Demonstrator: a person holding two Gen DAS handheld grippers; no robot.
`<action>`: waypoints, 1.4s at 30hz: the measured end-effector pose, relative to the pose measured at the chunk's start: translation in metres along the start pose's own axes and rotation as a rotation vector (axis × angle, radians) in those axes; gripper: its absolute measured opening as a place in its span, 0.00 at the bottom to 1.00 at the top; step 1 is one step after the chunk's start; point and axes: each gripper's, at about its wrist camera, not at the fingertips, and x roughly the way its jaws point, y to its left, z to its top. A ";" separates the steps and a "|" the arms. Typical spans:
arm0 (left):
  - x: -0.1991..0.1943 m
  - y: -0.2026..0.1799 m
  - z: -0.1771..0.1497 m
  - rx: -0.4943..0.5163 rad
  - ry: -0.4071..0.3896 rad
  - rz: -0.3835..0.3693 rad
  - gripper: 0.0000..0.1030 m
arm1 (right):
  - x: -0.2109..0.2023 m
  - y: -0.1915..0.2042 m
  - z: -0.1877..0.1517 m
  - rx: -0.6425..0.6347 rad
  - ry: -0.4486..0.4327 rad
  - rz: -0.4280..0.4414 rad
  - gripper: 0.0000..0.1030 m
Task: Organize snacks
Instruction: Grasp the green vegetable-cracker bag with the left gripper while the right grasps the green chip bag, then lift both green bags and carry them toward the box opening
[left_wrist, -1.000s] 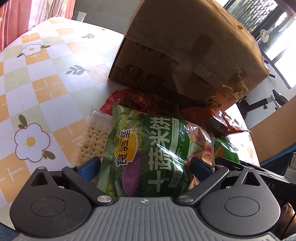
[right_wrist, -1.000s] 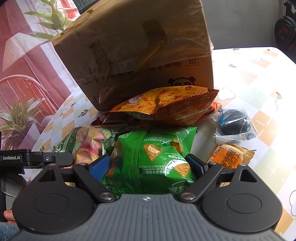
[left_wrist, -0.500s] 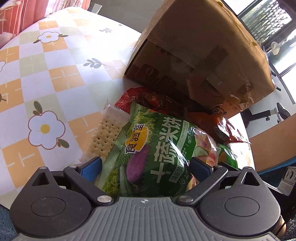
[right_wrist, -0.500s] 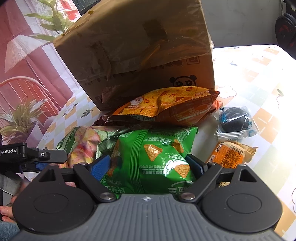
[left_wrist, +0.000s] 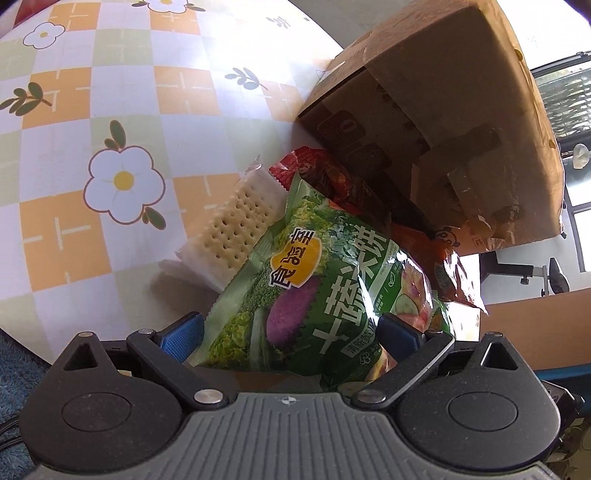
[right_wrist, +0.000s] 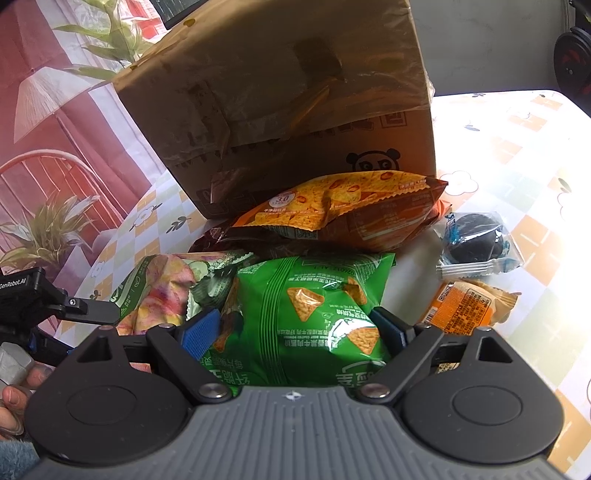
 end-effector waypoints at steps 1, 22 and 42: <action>-0.003 -0.001 0.001 0.004 -0.009 0.005 0.97 | 0.000 0.000 0.000 0.000 -0.001 0.001 0.87; 0.018 -0.053 -0.006 0.391 -0.072 0.103 1.00 | -0.006 -0.001 -0.006 0.013 -0.007 0.000 0.86; -0.032 -0.045 -0.007 0.379 -0.232 0.050 0.63 | -0.019 0.001 0.000 0.017 -0.035 0.083 0.73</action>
